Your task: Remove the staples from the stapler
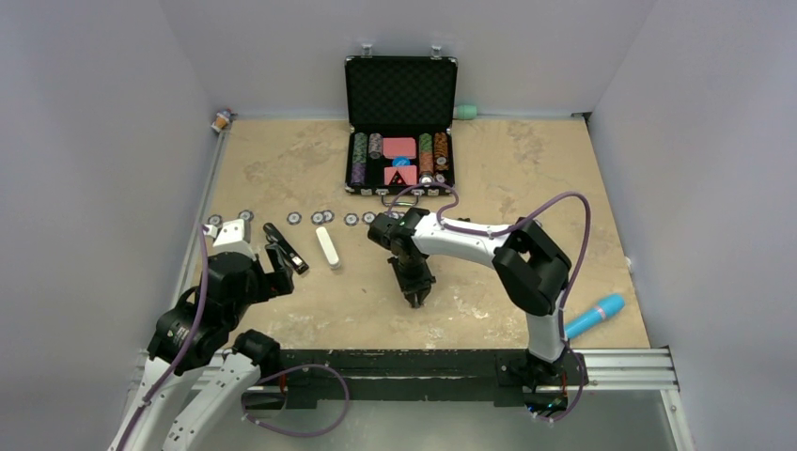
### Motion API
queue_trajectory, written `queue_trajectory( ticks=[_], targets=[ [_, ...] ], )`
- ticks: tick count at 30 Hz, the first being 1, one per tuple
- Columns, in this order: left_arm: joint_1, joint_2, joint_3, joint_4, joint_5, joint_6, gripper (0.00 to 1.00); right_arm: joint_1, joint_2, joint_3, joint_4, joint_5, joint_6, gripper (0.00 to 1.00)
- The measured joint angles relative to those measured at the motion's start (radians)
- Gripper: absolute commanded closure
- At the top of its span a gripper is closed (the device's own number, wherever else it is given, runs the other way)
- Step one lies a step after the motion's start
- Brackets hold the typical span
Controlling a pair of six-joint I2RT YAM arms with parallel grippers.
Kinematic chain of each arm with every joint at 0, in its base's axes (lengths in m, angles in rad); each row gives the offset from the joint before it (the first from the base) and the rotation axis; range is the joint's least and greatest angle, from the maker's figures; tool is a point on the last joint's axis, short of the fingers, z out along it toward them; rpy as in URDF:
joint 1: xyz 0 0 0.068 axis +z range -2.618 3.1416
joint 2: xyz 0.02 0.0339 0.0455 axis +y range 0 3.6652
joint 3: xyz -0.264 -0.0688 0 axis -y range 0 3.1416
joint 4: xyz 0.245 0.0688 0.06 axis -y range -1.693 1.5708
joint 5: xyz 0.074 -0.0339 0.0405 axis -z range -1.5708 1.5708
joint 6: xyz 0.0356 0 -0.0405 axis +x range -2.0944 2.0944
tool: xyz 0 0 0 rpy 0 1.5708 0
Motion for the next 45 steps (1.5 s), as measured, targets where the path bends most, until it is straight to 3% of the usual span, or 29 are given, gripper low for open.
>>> queue_trajectory(
  ticks=[20,33,45],
  targets=[
    [-0.006,-0.012,0.000,0.000,0.000,0.000,0.06,0.003,0.060,0.064,-0.021,0.038,-0.005,0.86],
    [-0.007,-0.012,0.000,0.000,0.000,0.000,0.06,0.032,0.067,0.117,-0.052,0.195,-0.089,0.84],
    [-0.011,-0.005,0.000,0.000,0.000,0.000,0.05,0.094,-0.196,-0.072,0.126,0.206,-0.229,0.77]
  ],
)
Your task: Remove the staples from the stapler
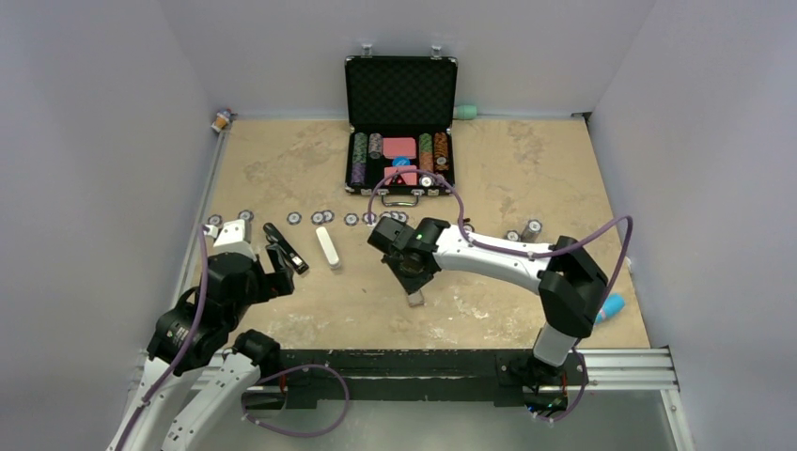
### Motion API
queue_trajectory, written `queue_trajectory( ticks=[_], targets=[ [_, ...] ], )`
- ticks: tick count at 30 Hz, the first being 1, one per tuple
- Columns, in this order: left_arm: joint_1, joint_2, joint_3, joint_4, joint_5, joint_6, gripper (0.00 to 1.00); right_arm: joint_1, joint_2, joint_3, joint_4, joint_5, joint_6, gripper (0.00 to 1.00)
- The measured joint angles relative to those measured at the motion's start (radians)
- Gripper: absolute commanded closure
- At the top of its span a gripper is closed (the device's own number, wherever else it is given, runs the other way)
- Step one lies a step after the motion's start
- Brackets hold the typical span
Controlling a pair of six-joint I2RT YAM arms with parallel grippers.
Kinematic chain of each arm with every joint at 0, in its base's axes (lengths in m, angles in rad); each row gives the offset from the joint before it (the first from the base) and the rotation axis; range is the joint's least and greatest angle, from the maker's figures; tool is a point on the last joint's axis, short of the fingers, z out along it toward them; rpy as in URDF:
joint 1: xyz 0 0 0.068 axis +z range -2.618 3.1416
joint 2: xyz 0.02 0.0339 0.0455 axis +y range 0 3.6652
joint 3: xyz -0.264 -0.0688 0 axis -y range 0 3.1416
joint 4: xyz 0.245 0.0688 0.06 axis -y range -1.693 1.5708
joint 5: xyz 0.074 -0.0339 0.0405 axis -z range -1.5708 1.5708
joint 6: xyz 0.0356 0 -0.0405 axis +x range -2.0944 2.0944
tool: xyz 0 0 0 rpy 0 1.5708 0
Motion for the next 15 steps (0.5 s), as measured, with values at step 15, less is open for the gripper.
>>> queue_trajectory(
  ticks=[15],
  targets=[
    [0.000,0.026,0.000,-0.002,-0.001,0.000,0.06,0.054,-0.170,-0.147,0.215,-0.027,-0.196,0.76]
  ],
)
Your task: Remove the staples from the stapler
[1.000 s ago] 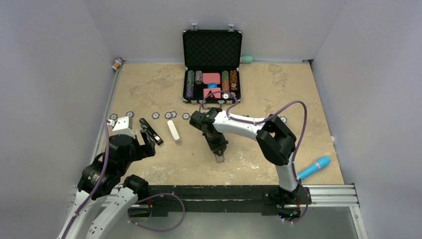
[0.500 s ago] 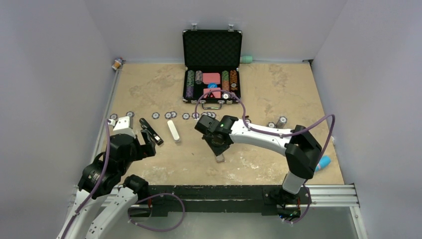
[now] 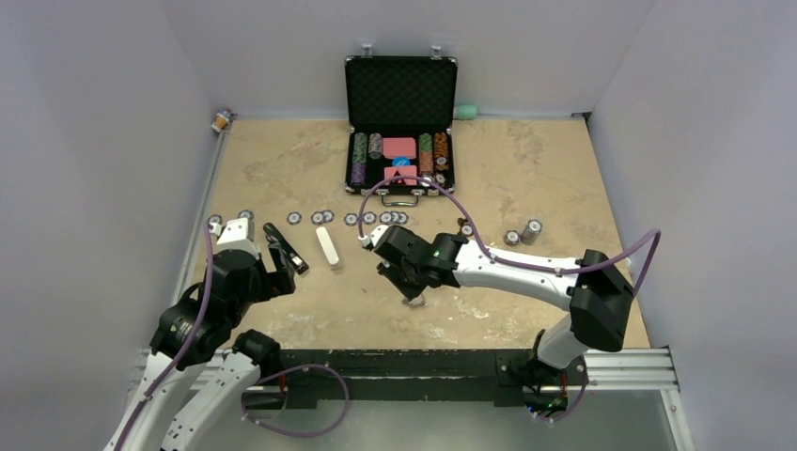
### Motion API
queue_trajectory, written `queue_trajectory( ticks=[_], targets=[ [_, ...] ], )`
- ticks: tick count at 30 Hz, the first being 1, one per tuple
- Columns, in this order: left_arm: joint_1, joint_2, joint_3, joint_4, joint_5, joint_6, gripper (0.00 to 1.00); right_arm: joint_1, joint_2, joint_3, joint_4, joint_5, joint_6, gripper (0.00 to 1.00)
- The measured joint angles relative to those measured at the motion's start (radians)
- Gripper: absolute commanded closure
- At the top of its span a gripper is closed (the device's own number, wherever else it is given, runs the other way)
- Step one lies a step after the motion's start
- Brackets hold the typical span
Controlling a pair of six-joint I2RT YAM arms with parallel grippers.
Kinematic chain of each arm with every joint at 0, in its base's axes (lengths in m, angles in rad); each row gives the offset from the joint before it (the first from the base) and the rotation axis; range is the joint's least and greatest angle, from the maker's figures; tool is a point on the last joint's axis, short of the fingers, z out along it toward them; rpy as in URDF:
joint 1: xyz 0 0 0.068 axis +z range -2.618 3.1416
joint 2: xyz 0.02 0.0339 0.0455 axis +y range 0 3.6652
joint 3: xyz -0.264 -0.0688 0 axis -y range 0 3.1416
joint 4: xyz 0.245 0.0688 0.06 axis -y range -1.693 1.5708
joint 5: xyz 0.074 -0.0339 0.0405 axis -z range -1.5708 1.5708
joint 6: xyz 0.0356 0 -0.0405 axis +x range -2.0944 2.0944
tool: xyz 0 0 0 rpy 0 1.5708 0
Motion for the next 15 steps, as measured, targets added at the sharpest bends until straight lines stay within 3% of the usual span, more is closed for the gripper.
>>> queue_trajectory(
  ticks=[9,15],
  targets=[
    [0.000,0.008,0.000,0.000,-0.003,0.000,0.06,0.001,0.006,-0.042,0.038,-0.006,-0.078,0.77],
    [0.002,0.008,0.000,0.000,-0.003,0.000,0.06,0.003,0.012,-0.039,0.043,-0.040,-0.045,0.71]
  ],
)
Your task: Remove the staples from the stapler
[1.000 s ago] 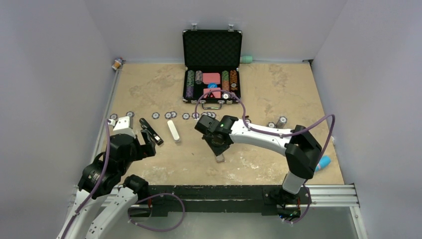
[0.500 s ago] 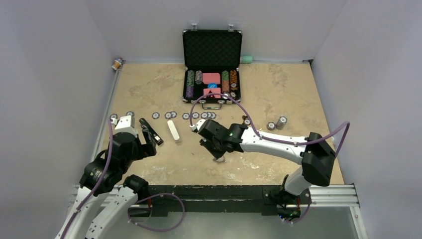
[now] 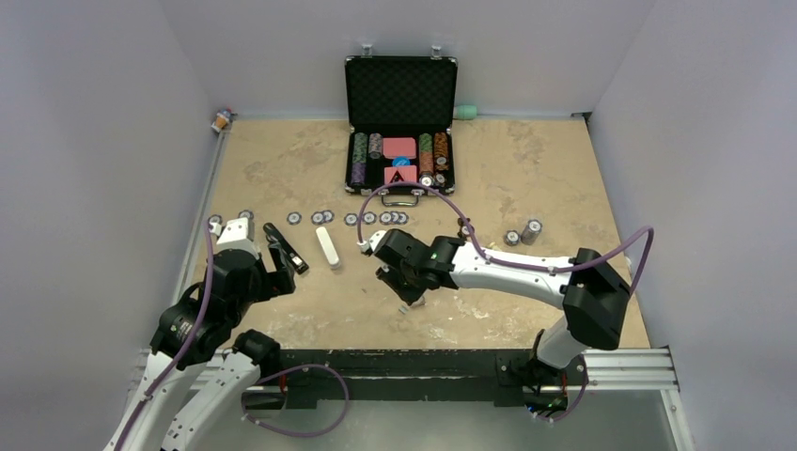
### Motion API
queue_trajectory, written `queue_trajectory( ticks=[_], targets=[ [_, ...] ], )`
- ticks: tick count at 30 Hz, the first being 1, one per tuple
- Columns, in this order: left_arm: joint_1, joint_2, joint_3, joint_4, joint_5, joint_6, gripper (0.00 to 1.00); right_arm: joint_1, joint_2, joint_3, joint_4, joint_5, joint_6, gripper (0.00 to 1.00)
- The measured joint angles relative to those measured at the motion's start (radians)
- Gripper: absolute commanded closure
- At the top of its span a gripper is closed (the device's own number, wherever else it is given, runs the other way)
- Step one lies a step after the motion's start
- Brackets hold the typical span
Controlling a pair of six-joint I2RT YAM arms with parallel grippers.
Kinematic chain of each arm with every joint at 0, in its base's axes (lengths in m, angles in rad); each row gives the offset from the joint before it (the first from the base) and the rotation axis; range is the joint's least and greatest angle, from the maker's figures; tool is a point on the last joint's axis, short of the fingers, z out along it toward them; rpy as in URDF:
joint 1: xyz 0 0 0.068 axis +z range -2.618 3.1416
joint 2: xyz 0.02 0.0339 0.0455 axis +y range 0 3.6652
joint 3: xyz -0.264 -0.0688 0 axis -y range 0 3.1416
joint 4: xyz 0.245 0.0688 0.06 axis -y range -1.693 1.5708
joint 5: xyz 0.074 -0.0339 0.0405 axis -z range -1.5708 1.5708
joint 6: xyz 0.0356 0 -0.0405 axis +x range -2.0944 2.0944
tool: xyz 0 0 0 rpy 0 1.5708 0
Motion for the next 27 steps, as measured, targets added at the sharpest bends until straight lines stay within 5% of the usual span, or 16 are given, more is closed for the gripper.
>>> queue_trajectory(
  ticks=[3,5,6,27],
  targets=[
    [0.003,0.000,0.000,0.000,0.000,0.000,0.06,0.014,0.010,0.008,0.005,-0.031,0.047,0.57],
    [0.004,0.000,0.000,0.000,0.000,0.000,0.06,0.026,0.028,0.018,0.011,-0.065,0.082,0.26],
    [0.005,0.000,0.000,0.000,0.000,0.000,0.06,0.028,0.043,0.025,0.011,-0.081,0.099,0.19],
    [0.012,0.002,0.000,0.000,0.000,0.000,0.06,0.039,0.191,0.037,0.010,-0.111,0.136,0.46]
  ],
)
